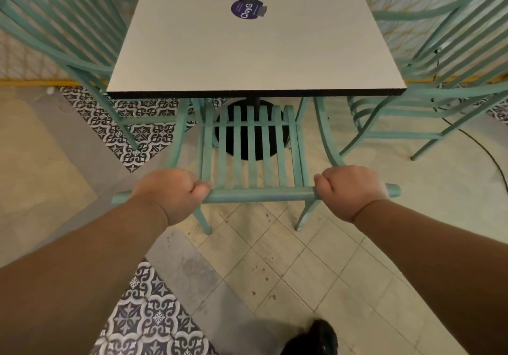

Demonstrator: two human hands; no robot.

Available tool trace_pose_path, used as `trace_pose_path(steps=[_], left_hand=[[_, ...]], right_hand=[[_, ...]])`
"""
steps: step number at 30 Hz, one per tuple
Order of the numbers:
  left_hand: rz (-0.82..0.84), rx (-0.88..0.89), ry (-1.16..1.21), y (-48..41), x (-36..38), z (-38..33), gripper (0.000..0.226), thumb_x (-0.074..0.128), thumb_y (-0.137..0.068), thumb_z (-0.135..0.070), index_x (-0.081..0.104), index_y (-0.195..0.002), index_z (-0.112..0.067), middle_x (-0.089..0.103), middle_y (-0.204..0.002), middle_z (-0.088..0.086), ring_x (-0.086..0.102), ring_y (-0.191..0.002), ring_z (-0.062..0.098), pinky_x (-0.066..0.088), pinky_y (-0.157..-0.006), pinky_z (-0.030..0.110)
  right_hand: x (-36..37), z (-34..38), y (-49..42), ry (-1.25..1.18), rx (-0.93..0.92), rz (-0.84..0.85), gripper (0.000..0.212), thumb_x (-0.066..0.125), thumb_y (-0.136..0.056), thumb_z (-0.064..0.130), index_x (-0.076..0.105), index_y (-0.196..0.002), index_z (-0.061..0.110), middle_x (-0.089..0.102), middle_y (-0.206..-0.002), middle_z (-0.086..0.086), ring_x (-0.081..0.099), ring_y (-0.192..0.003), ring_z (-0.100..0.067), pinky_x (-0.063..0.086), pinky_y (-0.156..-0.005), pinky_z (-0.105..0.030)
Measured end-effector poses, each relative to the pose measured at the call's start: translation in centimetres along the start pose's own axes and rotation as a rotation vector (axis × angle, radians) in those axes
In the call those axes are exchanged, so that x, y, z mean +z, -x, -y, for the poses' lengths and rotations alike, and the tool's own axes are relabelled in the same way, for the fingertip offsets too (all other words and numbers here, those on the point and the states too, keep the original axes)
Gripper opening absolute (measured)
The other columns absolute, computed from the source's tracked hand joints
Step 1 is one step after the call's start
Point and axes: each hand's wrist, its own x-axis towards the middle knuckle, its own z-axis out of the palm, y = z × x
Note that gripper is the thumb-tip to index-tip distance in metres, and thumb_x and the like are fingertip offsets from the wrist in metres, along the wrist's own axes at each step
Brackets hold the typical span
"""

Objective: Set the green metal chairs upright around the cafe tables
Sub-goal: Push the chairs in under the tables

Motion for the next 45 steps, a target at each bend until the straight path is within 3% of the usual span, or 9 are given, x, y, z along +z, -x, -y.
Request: trace_pose_path(steps=[5,10,13,15,17,21,23,27,45], left_hand=[[0.01,-0.029,0.004,-0.1,0.2,0.4,0.073,0.01,-0.077,-0.076,0.061,-0.07,-0.025,0.061,-0.066,-0.003,0.059,-0.065,0.016,0.053,-0.066,0.038],[0.084,-0.066,0.014,0.1,-0.8,-0.3,0.072,0.012,-0.081,-0.076,0.068,-0.084,-0.031,0.064,-0.077,-0.005,0.062,-0.076,0.018,0.053,-0.073,0.039],[0.237,-0.113,0.031,0.0,-1.2,-0.7,0.076,0.01,-0.079,-0.078,0.07,-0.094,-0.034,0.068,-0.092,-0.005,0.064,-0.089,0.02,0.053,-0.085,0.042],[0.302,-0.109,-0.038,0.5,-2.1,-1.4,0.06,0.016,-0.094,-0.064,0.067,-0.109,-0.036,0.066,-0.112,-0.003,0.062,-0.103,0.021,0.048,-0.095,0.043],[0.261,-0.044,-0.093,0.5,-4.1,-2.9,0.046,0.02,-0.104,-0.046,0.062,-0.12,-0.035,0.062,-0.125,-0.002,0.059,-0.113,0.02,0.044,-0.097,0.042],[-0.005,0.194,0.091,1.3,-11.5,-9.0,0.042,0.024,-0.105,-0.044,0.063,-0.106,-0.027,0.058,-0.103,-0.005,0.061,-0.105,0.019,0.049,-0.095,0.041],[-0.094,0.29,0.1,0.4,-16.0,-12.3,0.047,0.028,-0.104,-0.047,0.06,-0.131,-0.026,0.064,-0.126,-0.001,0.057,-0.124,0.024,0.047,-0.1,0.044],[-0.202,0.404,0.053,-0.5,-23.4,-18.3,0.052,0.031,-0.107,-0.046,0.039,-0.156,-0.03,0.043,-0.16,-0.003,0.037,-0.146,0.024,0.034,-0.115,0.044],[-0.218,0.701,0.003,-0.5,-24.5,-45.0,0.053,0.03,-0.107,-0.046,0.036,-0.157,-0.03,0.039,-0.162,-0.003,0.034,-0.149,0.021,0.034,-0.114,0.041]], right_hand=[[-0.6,0.1,0.2,-0.034,-0.032,0.043,0.05,0.021,-0.104,0.053,0.056,-0.076,0.028,0.058,-0.071,0.006,0.055,-0.064,-0.014,0.048,-0.06,-0.034],[-0.8,-0.3,0.1,-0.081,-0.069,0.09,0.054,0.02,-0.102,0.061,0.054,-0.076,0.028,0.058,-0.073,0.006,0.055,-0.064,-0.013,0.045,-0.058,-0.034],[-1.3,-0.9,0.1,-0.238,-0.082,0.181,0.045,0.032,-0.102,0.062,0.064,-0.1,0.03,0.066,-0.098,0.005,0.063,-0.087,-0.017,0.053,-0.077,-0.039],[-2.7,-1.6,1.0,-0.421,-0.042,0.109,0.042,0.041,-0.105,0.05,0.063,-0.128,0.023,0.064,-0.126,-0.003,0.059,-0.114,-0.024,0.049,-0.098,-0.041],[-4.9,-2.8,2.5,-0.469,0.04,-0.037,0.045,0.043,-0.107,0.041,0.057,-0.14,0.015,0.06,-0.138,-0.01,0.053,-0.128,-0.028,0.042,-0.108,-0.039],[-10.2,-5.4,5.6,-0.37,0.164,-0.207,0.055,0.038,-0.103,0.045,0.054,-0.145,0.013,0.058,-0.144,-0.011,0.05,-0.134,-0.031,0.039,-0.113,-0.042],[-13.5,-7.1,7.3,-0.36,0.217,-0.297,0.066,0.03,-0.096,0.052,0.056,-0.143,0.014,0.061,-0.14,-0.011,0.053,-0.131,-0.033,0.041,-0.111,-0.045],[-19.1,-11.3,10.9,-0.337,0.29,-0.428,0.055,0.038,-0.105,0.046,0.052,-0.147,0.013,0.057,-0.146,-0.012,0.047,-0.138,-0.032,0.036,-0.116,-0.045],[-17.9,-31.6,26.8,-0.379,0.656,-0.503,0.057,0.04,-0.105,0.049,0.043,-0.154,0.02,0.053,-0.152,-0.005,0.044,-0.142,-0.026,0.033,-0.116,-0.04]])
